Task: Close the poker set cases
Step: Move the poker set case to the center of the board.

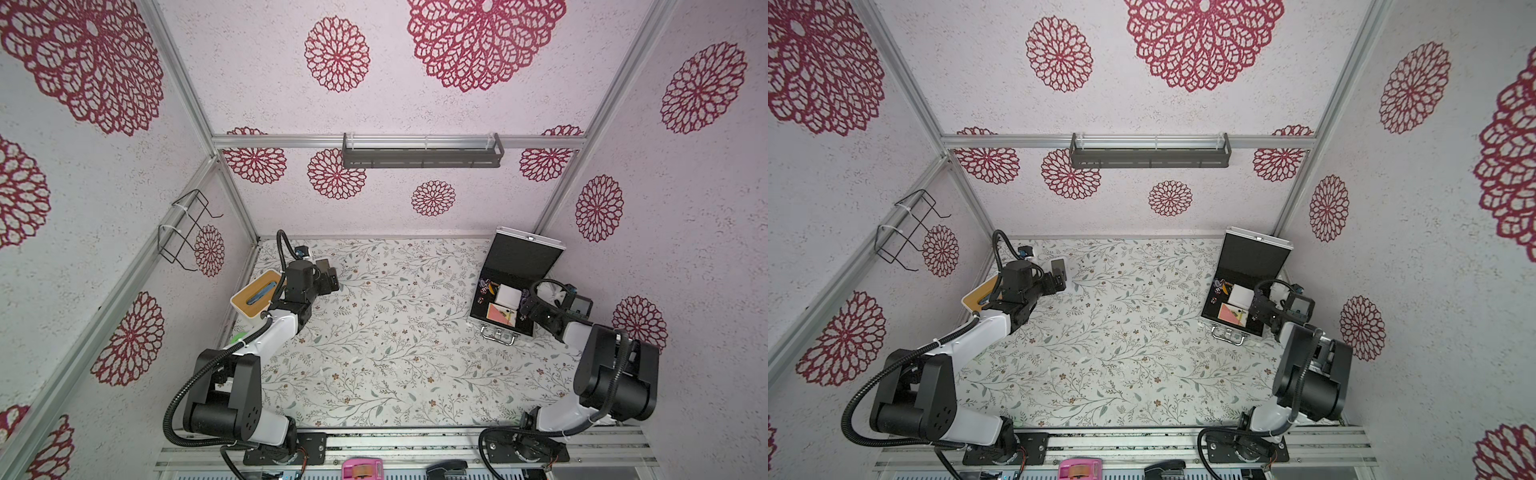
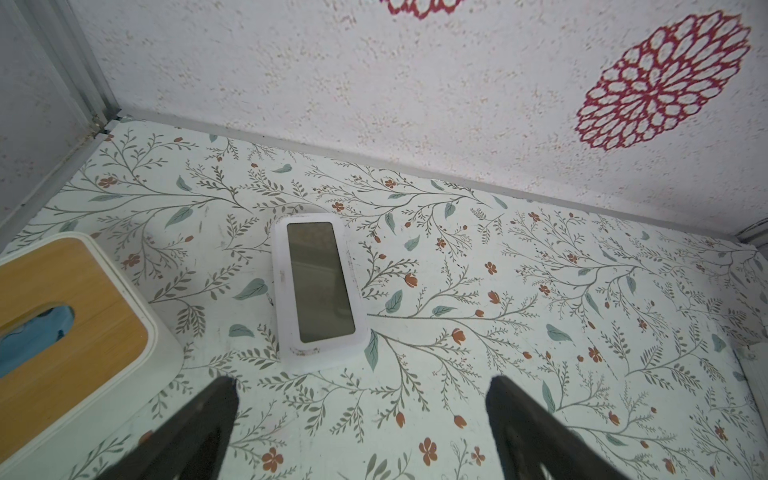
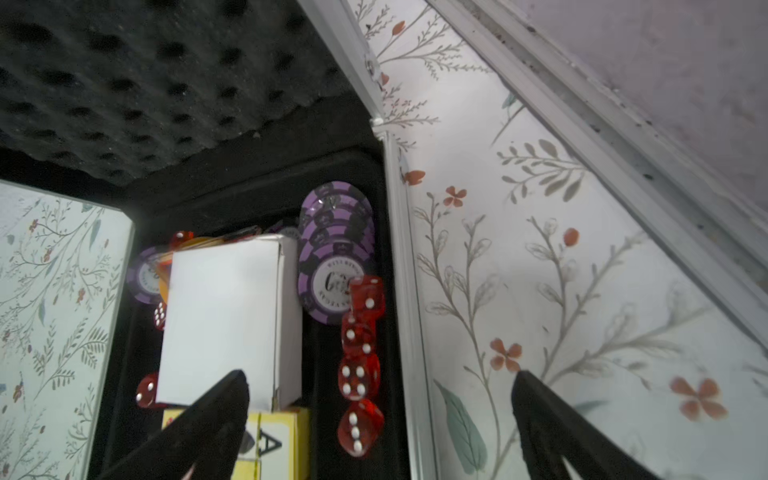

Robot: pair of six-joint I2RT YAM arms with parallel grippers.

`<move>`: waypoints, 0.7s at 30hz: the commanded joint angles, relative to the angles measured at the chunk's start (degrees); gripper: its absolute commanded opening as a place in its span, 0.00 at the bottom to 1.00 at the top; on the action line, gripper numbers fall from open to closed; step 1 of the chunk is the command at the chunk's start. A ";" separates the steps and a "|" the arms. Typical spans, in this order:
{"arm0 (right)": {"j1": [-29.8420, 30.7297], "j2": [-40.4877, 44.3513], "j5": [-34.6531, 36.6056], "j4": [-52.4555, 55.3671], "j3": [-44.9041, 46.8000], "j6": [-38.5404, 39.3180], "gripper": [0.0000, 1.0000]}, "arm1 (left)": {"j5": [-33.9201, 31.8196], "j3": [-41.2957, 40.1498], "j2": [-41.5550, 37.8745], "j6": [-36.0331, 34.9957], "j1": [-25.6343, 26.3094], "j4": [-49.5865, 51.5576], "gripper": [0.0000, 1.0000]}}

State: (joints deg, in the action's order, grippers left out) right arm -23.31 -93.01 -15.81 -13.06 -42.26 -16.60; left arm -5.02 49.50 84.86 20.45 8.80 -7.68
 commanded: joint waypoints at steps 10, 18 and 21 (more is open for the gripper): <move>1.14 -13.46 -11.12 3.14 -14.51 1.58 0.99 | 0.34 -0.10 -0.69 0.57 0.43 0.06 0.97; 6.94 -17.12 -12.26 7.62 -17.40 6.41 0.99 | 0.66 0.07 -0.05 0.73 0.61 0.20 0.97; 9.70 -17.84 -11.90 9.03 -18.19 7.74 0.99 | 0.86 0.33 0.37 0.75 0.85 0.26 0.98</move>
State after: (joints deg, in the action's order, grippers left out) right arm -17.12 -109.47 -24.38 -9.08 -59.64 -11.60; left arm -4.71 49.47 84.86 20.45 8.99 -7.66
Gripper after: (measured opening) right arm 0.989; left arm 0.975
